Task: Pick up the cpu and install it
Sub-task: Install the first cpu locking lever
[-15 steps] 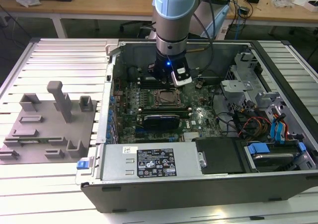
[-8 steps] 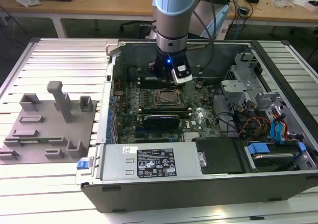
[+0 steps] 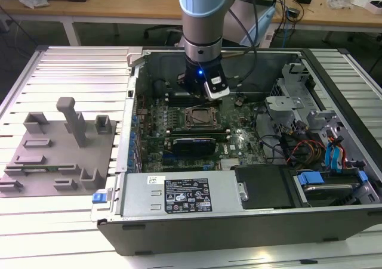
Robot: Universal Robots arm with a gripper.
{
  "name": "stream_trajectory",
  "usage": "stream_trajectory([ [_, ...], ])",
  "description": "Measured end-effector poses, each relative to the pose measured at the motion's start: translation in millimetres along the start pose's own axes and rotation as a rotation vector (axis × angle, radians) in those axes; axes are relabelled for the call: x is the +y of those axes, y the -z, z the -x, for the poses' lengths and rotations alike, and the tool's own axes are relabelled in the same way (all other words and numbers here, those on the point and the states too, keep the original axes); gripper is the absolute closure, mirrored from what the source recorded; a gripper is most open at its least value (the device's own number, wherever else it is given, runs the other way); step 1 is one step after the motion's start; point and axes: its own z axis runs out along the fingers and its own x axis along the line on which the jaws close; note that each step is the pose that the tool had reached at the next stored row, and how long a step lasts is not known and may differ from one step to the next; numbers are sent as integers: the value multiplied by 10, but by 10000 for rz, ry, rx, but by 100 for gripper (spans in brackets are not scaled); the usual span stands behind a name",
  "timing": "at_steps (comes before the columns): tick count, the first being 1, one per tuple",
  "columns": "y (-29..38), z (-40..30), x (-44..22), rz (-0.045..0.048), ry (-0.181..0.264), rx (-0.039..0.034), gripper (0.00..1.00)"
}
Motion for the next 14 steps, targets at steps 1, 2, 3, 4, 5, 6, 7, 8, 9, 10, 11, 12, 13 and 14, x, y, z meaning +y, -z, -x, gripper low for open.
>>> stream_trajectory([
  [1, -1, -16, -4, 31, 24, -133, 89],
  [2, -3, -33, -8, 60, 47, -255, 89],
  [3, -5, -50, -13, 84, 66, -354, 89],
  [4, -4, -65, -16, 97, 76, -411, 89],
  [5, -5, -96, -23, 120, 93, -509, 89],
  [6, -5, -112, -27, 132, 102, -556, 89],
  [7, -9, -122, -30, 146, 112, -608, 89],
  [8, -14, -129, -33, 162, 124, -674, 89],
  [9, -17, -136, -35, 172, 132, -722, 89],
  [10, -21, -145, -38, 186, 143, -782, 89],
  [11, -23, -154, -41, 197, 150, -822, 89],
  [12, -24, -169, -45, 210, 157, -867, 89],
  [13, -24, -182, -48, 217, 164, -896, 89],
  [14, -24, -193, -50, 222, 168, -917, 89],
])
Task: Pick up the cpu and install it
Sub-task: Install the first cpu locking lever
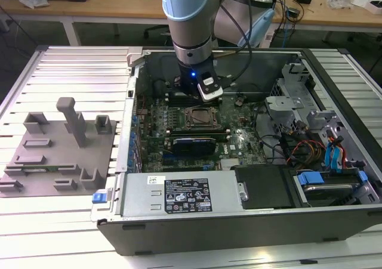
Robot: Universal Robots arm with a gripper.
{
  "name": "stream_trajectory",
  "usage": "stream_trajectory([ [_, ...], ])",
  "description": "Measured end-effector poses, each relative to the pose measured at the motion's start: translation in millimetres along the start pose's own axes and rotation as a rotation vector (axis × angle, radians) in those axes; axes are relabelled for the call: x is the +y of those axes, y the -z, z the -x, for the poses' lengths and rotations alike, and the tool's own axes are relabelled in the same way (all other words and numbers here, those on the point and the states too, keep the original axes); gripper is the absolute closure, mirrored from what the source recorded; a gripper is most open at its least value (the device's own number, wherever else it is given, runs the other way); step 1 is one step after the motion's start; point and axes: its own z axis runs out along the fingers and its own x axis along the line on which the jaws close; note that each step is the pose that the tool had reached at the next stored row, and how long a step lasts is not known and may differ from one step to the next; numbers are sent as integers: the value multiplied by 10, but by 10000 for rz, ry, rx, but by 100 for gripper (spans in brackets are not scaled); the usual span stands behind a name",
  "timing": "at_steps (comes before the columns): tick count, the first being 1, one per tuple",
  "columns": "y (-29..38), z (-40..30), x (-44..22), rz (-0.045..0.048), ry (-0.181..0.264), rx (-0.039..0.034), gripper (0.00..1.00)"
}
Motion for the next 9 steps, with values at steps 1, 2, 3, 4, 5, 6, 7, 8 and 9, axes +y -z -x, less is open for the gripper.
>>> stream_trajectory([
  [1, 1, -23, -5, 12, 10, -51, 89],
  [2, 0, -35, -8, 20, 14, -83, 89],
  [3, -2, -42, -9, 28, 19, -114, 89],
  [4, -7, -53, -12, 42, 30, -173, 89],
  [5, -11, -58, -13, 50, 39, -216, 89],
  [6, -17, -60, -12, 57, 44, -247, 89],
  [7, -21, -61, -12, 64, 49, -273, 89],
  [8, -27, -63, -11, 72, 56, -308, 89],
  [9, -30, -65, -11, 78, 60, -329, 89],
])
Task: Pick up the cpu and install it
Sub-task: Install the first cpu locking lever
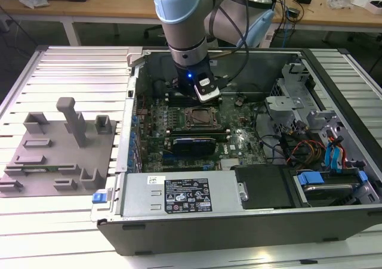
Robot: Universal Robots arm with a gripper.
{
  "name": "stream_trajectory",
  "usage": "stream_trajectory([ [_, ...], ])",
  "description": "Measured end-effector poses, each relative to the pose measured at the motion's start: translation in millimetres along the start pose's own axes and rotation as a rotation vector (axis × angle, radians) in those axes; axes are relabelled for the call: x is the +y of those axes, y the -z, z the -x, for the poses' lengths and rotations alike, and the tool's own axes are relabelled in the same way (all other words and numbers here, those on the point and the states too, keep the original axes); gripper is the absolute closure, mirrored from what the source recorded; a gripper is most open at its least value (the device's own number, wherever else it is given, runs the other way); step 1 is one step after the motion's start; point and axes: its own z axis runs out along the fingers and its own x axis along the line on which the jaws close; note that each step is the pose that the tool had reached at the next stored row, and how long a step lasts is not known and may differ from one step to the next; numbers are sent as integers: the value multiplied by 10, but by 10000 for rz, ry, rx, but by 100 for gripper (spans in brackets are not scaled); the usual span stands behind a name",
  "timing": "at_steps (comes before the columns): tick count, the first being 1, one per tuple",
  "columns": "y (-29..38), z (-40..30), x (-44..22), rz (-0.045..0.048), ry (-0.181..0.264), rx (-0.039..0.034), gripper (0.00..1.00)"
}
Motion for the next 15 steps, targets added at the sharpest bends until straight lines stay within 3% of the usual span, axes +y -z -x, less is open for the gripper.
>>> stream_trajectory([
  [5, -35, -16, -10, 18, 22, -100, 89],
  [15, -80, -26, -30, -49, 50, -169, 89],
])
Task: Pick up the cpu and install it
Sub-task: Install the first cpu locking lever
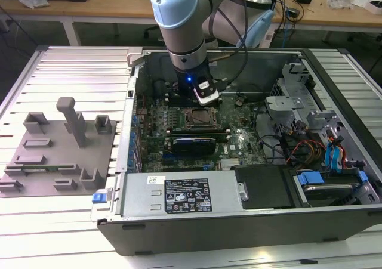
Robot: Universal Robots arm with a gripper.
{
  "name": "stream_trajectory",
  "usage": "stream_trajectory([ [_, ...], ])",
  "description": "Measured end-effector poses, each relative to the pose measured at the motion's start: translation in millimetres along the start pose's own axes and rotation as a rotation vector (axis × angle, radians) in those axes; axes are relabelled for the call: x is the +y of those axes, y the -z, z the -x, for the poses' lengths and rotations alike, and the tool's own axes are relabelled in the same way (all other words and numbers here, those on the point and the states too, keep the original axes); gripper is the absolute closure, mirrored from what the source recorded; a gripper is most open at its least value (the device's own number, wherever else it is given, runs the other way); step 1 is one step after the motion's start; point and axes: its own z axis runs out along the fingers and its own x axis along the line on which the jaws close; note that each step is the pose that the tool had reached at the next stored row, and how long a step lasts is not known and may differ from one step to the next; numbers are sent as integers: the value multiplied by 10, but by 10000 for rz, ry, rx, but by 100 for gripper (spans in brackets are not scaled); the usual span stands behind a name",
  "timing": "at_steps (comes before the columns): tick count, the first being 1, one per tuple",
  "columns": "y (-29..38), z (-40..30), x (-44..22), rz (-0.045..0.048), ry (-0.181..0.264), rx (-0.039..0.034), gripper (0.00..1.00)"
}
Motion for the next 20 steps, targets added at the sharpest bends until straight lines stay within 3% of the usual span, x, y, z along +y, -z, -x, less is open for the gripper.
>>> stream_trajectory([
  [20, 10, 12, 8, 103, -25, 11, 89],
])
